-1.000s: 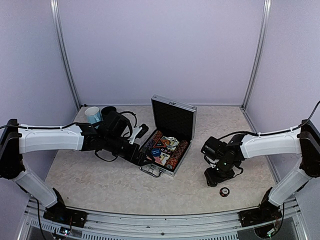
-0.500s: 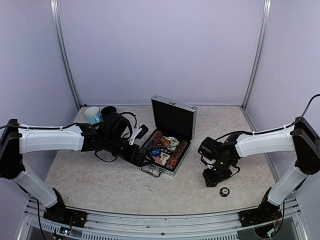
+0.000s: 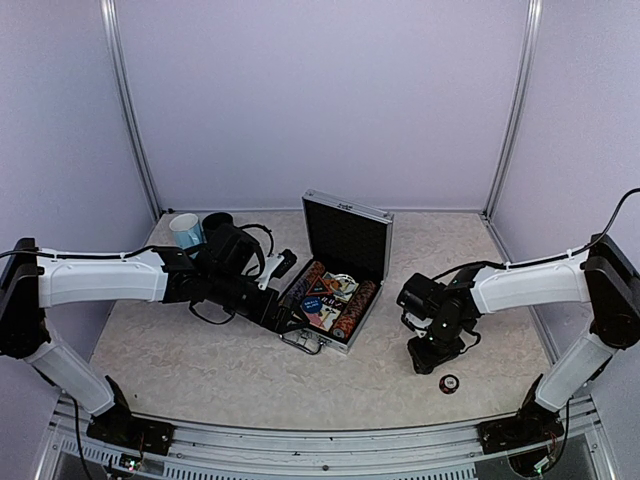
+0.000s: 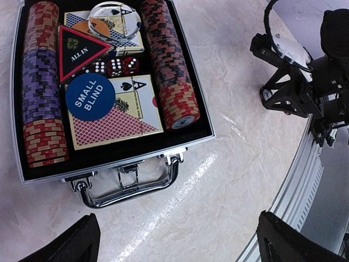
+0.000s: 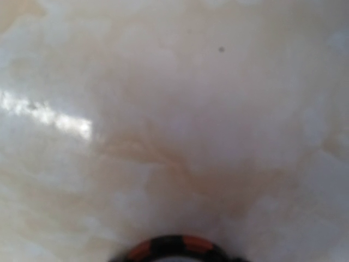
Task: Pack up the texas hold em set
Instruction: Pick up the pile of poker chips from the center of the board, then place the poker chips pile on the poker chips pile, then pick up the pile of poker chips from the pile of poker chips.
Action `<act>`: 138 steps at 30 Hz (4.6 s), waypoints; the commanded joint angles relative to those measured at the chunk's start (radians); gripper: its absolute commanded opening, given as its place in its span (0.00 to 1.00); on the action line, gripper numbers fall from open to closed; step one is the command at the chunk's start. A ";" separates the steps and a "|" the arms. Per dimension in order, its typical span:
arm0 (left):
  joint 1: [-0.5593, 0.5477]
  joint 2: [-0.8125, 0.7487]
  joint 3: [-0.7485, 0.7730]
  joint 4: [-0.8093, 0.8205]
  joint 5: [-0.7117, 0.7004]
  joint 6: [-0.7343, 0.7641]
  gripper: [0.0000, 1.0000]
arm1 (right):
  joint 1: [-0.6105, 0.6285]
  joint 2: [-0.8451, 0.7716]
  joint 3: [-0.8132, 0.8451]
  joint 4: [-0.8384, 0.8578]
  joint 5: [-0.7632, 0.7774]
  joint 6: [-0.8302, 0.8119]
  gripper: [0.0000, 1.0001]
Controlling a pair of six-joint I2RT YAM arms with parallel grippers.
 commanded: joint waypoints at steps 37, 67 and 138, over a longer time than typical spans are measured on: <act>0.004 0.009 0.012 0.028 0.034 0.002 0.99 | -0.008 -0.306 -0.151 -0.163 0.012 0.214 0.42; -0.001 0.018 0.023 0.027 0.033 0.003 0.99 | -0.008 -0.240 -0.163 -0.130 -0.021 0.198 0.67; 0.009 0.060 0.053 0.083 0.118 -0.073 0.99 | 0.085 -0.184 -0.014 -0.060 0.046 0.090 0.30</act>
